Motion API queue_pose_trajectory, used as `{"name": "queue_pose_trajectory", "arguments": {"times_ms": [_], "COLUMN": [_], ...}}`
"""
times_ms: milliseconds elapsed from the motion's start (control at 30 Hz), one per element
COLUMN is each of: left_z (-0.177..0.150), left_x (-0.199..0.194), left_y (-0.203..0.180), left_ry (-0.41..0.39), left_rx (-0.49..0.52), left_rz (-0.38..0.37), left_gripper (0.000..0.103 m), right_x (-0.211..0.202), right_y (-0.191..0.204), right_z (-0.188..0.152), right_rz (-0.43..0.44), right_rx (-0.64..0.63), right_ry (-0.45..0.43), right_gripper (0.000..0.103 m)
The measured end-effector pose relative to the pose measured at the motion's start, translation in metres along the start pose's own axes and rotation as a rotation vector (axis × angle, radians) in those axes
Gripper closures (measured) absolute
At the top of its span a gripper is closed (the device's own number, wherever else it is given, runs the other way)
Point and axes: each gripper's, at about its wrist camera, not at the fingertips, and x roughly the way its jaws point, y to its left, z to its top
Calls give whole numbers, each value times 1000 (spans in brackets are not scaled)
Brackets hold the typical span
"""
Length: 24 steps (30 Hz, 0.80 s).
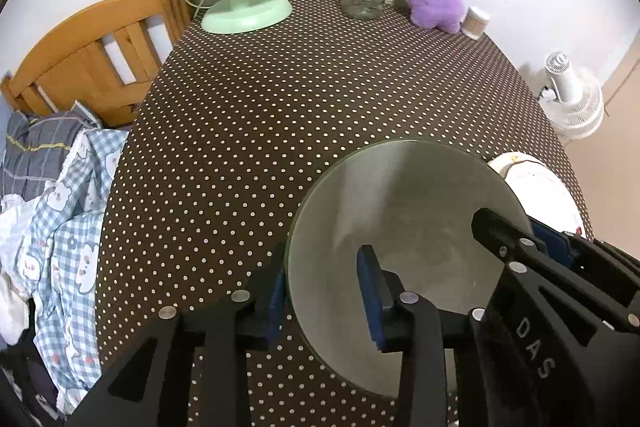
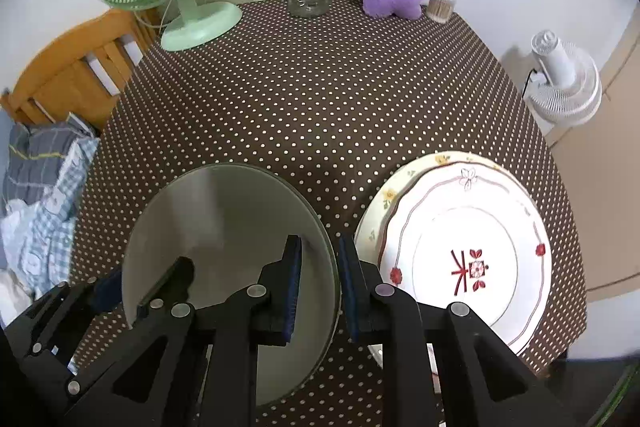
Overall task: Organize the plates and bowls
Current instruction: 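Lower the grey bowl onto the bowl stack and open both tools, then grasp the rim of the stacked grey bowls with both tools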
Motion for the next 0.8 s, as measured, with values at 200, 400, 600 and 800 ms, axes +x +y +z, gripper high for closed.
{"name": "queue_pose_trajectory", "arguments": {"times_ms": [200, 400, 600, 800], "left_z": [0, 2, 0, -1], "left_x": [-18, -26, -29, -21], "left_y": [2, 12, 18, 16], "left_ry": [-24, -29, -24, -28], "left_rx": [36, 24, 4, 1], "left_rz": [-39, -71, -124, -134], "left_gripper": [52, 40, 25, 23], "right_x": [-21, -44, -48, -36], "right_y": [-2, -10, -21, -29], "right_z": [-2, -8, -12, -11], "right_rz": [28, 1, 49, 100], "right_rx": [6, 49, 64, 80], "right_ry": [-21, -91, -80, -52], "right_gripper": [80, 30, 30, 30]}}
